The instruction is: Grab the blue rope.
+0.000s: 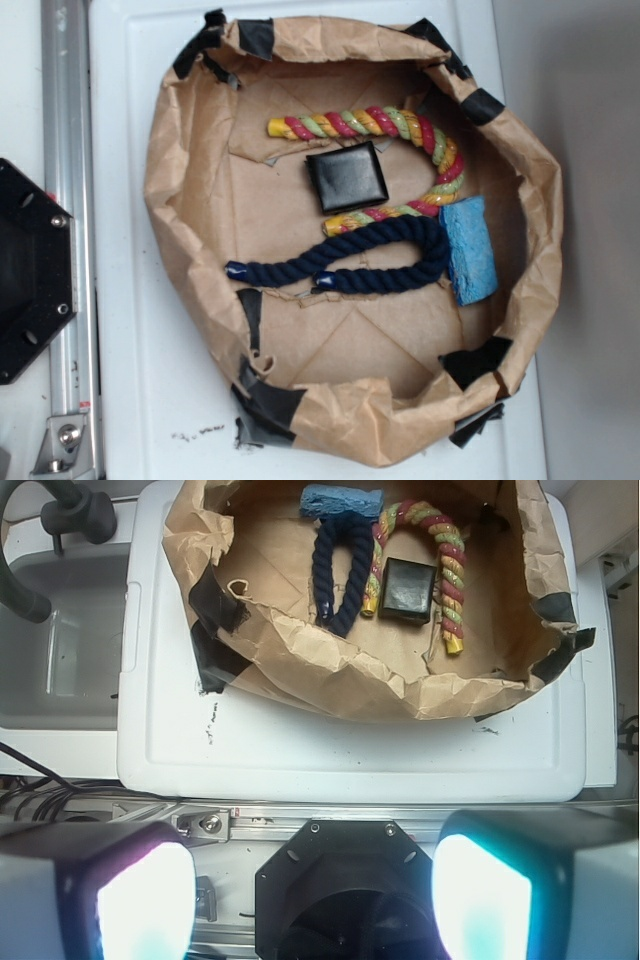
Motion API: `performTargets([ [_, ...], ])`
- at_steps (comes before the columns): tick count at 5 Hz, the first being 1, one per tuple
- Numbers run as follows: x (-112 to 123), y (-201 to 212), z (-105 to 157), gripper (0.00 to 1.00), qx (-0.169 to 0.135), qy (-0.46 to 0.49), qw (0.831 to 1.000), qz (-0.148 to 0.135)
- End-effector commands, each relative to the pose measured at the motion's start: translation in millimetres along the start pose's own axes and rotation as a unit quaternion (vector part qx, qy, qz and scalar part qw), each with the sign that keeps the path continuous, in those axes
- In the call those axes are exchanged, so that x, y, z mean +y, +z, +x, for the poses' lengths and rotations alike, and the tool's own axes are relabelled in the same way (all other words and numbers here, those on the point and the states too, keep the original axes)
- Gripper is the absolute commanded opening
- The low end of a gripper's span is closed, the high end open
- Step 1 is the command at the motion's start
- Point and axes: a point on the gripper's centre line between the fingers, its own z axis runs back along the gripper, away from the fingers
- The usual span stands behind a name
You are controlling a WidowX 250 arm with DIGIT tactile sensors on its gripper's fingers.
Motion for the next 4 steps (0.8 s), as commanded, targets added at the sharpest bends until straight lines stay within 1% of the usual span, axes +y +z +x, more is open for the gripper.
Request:
performTargets([
  [1,0,0,0,1.00,0.000,0.000,1.000,0.000],
  [2,28,-51,47,1.00,-0.042,0.002,0.998,0.046],
  [3,39,-87,93,1.00,-0.045,0.014,0.996,0.082],
  [4,44,-134,139,1.00,-0.037,-0.007,0.997,0.069],
])
